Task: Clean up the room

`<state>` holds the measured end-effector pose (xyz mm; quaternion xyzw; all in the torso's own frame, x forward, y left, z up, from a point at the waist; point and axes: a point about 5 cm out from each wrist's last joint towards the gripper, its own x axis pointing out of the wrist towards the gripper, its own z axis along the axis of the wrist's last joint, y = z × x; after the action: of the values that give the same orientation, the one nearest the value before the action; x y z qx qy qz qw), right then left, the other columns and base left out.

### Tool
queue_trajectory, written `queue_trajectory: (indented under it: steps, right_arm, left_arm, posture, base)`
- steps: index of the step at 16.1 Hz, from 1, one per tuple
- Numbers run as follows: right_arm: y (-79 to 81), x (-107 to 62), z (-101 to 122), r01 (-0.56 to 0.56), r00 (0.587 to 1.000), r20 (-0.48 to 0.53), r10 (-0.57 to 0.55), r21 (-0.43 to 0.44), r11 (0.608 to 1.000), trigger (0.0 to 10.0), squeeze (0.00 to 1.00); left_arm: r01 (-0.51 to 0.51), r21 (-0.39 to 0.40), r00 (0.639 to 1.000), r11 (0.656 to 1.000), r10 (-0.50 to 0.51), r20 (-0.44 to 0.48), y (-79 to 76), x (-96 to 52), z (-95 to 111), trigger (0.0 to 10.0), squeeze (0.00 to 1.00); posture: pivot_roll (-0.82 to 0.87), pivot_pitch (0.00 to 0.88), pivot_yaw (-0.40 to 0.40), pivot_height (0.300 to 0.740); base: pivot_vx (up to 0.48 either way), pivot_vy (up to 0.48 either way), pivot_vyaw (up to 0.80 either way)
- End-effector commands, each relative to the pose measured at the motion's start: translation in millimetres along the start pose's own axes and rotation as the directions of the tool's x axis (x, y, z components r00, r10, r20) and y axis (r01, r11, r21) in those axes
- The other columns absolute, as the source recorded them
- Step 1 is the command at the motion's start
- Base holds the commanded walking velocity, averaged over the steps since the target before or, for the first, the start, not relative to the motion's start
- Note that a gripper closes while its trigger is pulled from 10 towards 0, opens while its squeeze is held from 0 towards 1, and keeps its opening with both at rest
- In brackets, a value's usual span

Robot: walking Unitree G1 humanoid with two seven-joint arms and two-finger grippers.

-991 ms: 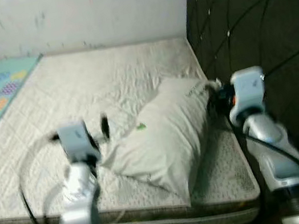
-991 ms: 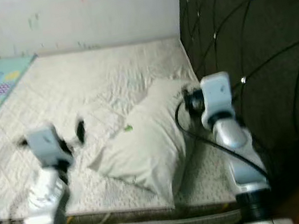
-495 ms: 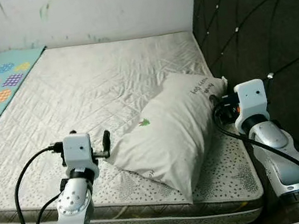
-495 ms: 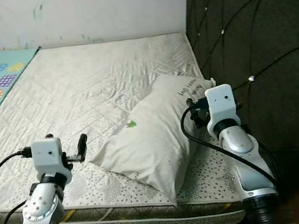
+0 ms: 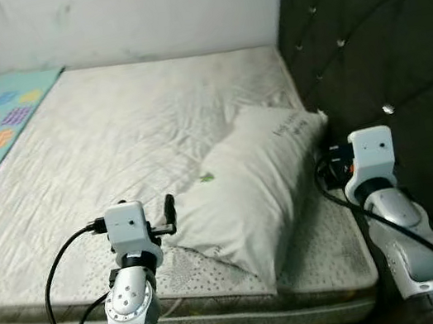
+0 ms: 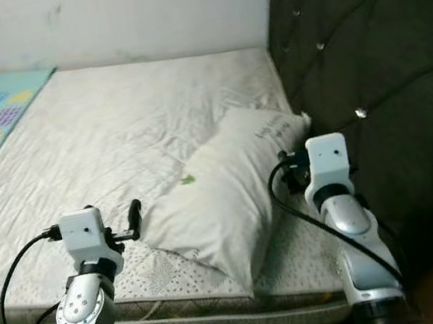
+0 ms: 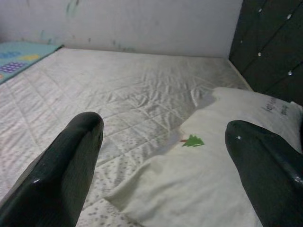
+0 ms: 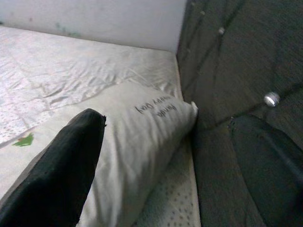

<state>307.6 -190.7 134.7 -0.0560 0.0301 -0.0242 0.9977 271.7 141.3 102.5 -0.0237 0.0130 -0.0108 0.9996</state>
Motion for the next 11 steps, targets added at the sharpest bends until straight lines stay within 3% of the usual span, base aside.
queue_trajectory:
  steps: [1,3,6,11]
  right_arm:
    - [0.0,0.8,3,0.005,1.0,0.006,-0.005,0.012,1.0,10.0,0.0]
    - [7.4,4.9,11,-0.024,0.999,0.039,0.025,-0.009,1.0,10.0,0.0]
    - [8.2,5.6,12,-0.02,0.999,0.041,0.02,-0.004,1.0,10.0,0.0]
    - [10.5,4.5,12,-0.028,0.999,0.041,0.029,-0.015,0.999,10.0,0.0]
  left_arm:
    - [-0.002,-0.001,1.0,1.0,0.002,-0.006,0.7,-0.7,1,10.0,0.0]
    - [0.035,0.051,0.999,0.998,-0.035,0.01,-0.8,2.5,-2,10.0,0.0]
    - [0.029,-0.034,1.0,0.999,-0.028,0.009,3.6,9.0,1,10.0,0.0]
    - [0.029,-0.04,1.0,0.999,-0.029,0.002,0.4,8.7,-1,10.0,0.0]
  posture:
    - [-0.08,0.027,0.008,0.74]
    - [-0.07,0.032,0.008,0.74]
    - [-0.08,0.035,0.012,0.74]
    - [-0.08,0.034,0.012,0.74]
  base:
    - [0.0,0.0,-0.78]
    - [0.0,0.0,0.0]
    - [0.0,0.0,0.0]
    - [0.0,0.21,0.0]
